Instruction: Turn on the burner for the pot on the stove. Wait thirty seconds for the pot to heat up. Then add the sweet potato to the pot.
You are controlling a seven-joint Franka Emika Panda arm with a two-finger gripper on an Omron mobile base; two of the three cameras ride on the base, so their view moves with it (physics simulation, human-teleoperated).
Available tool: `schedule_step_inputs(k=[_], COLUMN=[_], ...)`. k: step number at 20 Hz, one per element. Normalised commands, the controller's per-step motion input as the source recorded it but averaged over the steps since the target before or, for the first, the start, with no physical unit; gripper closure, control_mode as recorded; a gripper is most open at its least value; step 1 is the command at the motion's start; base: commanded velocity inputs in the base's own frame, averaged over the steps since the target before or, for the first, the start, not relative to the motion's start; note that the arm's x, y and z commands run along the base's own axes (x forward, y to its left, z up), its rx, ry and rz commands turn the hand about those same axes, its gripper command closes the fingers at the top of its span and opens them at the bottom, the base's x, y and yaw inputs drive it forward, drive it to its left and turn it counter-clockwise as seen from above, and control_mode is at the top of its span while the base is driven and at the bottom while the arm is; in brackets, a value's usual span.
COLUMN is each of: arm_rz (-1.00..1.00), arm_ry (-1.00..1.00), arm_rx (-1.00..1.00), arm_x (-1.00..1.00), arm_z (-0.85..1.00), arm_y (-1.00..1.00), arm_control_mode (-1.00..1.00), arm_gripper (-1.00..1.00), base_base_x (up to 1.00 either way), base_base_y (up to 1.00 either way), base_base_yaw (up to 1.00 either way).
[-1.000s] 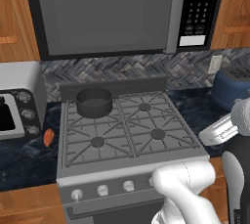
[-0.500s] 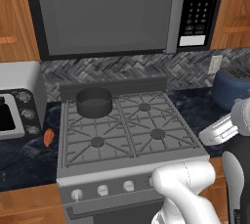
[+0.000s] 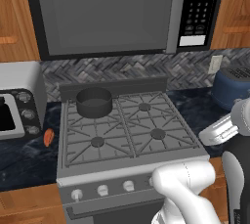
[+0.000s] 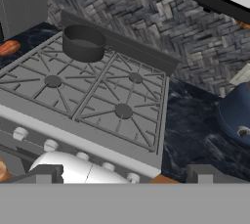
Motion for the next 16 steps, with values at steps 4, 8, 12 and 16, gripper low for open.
schedule_step_inputs(k=[4,8,12,16], arm_rz=[0.0,0.0,0.0,0.0], arm_ry=[0.0,0.0,0.0,0.0], arm_rx=[0.0,0.0,0.0,0.0], arm_x=[0.0,0.0,0.0,0.0], arm_z=[0.0,0.0,0.0,0.0], arm_y=[0.0,0.0,0.0,0.0], arm_control_mode=[-1.0,-1.0,-1.0,-1.0], arm_gripper=[-1.0,-1.0,-1.0,-1.0], base_base_x=[0.0,0.0,0.0,0.0], base_base_y=[0.0,0.0,0.0,0.0], base_base_yaw=[0.0,0.0,0.0,0.0])
